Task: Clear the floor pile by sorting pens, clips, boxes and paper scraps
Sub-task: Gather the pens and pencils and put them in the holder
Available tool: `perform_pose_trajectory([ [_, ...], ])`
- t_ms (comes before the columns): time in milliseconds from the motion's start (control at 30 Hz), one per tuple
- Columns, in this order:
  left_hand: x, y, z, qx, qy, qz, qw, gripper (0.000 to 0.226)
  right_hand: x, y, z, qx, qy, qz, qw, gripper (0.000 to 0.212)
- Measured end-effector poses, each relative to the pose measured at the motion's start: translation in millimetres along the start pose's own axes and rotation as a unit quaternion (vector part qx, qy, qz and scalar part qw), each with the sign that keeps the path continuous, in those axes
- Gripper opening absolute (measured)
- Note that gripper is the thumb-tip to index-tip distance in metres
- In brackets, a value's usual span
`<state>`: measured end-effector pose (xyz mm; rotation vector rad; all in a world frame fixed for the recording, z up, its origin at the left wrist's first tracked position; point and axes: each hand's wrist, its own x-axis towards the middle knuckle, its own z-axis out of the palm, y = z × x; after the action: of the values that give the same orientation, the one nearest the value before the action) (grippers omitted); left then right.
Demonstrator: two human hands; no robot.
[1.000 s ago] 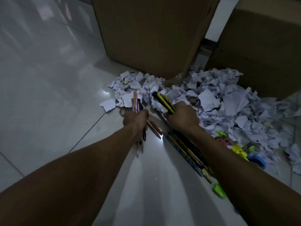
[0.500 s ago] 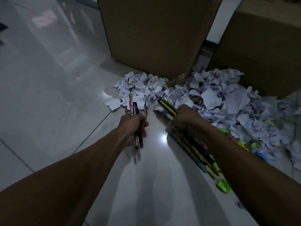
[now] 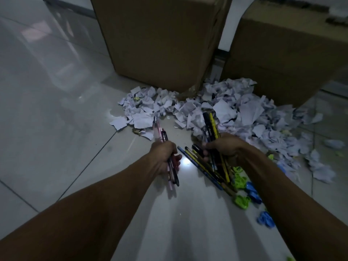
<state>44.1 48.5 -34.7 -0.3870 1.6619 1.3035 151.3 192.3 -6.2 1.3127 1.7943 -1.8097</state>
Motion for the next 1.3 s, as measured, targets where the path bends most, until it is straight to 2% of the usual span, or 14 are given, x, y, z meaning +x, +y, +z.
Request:
perform_pose_trajectory([
  [100,5,-13,15,0.019,0.09,0.034,0.995,0.018,-2,16,-2,0.019,0.031,-0.006,0.999,0.013],
  [200,9,-17,25,0.063,0.158,0.075,0.983,0.042,-5,31,-2,0.049,0.057,-0.022,0.997,0.016],
  [333,13,-21,33,0.133,0.225,0.102,0.96,0.052,-13,47,-3,0.061,0.088,-0.078,0.991,0.025],
  [400,14,-23,34,0.134,0.226,0.103,0.959,0.05,-19,52,-3,0.041,0.098,-0.104,0.989,0.026],
  [500,10,-17,40,0.13,0.213,0.105,0.963,0.029,-21,59,-4,0.026,0.108,-0.127,0.986,0.018],
  [600,8,-12,46,0.139,0.21,0.107,0.962,0.035,-21,62,-3,0.0,0.121,-0.136,0.983,0.009],
  [667,7,-11,46,0.15,0.203,0.108,0.962,0.037,-18,65,-3,-0.038,0.143,-0.149,0.978,0.014],
  [800,7,-5,34,0.133,0.183,0.111,0.968,0.038,-16,65,7,-0.18,0.199,-0.175,0.947,0.023],
  [867,9,0,24,0.111,0.165,0.105,0.974,0.039,-15,65,16,-0.212,0.217,-0.184,0.935,0.025],
  [967,5,6,9,0.1,0.148,0.096,0.979,0.022,-11,68,30,-0.259,0.25,-0.177,0.916,0.028],
  [1133,-2,6,-22,0.098,0.148,0.104,0.979,0.011,-15,73,41,-0.366,0.263,-0.141,0.881,0.023],
  [1200,-5,5,-33,0.094,0.153,0.113,0.977,0.001,-14,72,45,-0.392,0.284,-0.155,0.861,0.021],
  [1300,-6,2,-43,0.111,0.155,0.127,0.973,0.011,-7,71,49,-0.368,0.29,-0.171,0.867,0.021],
])
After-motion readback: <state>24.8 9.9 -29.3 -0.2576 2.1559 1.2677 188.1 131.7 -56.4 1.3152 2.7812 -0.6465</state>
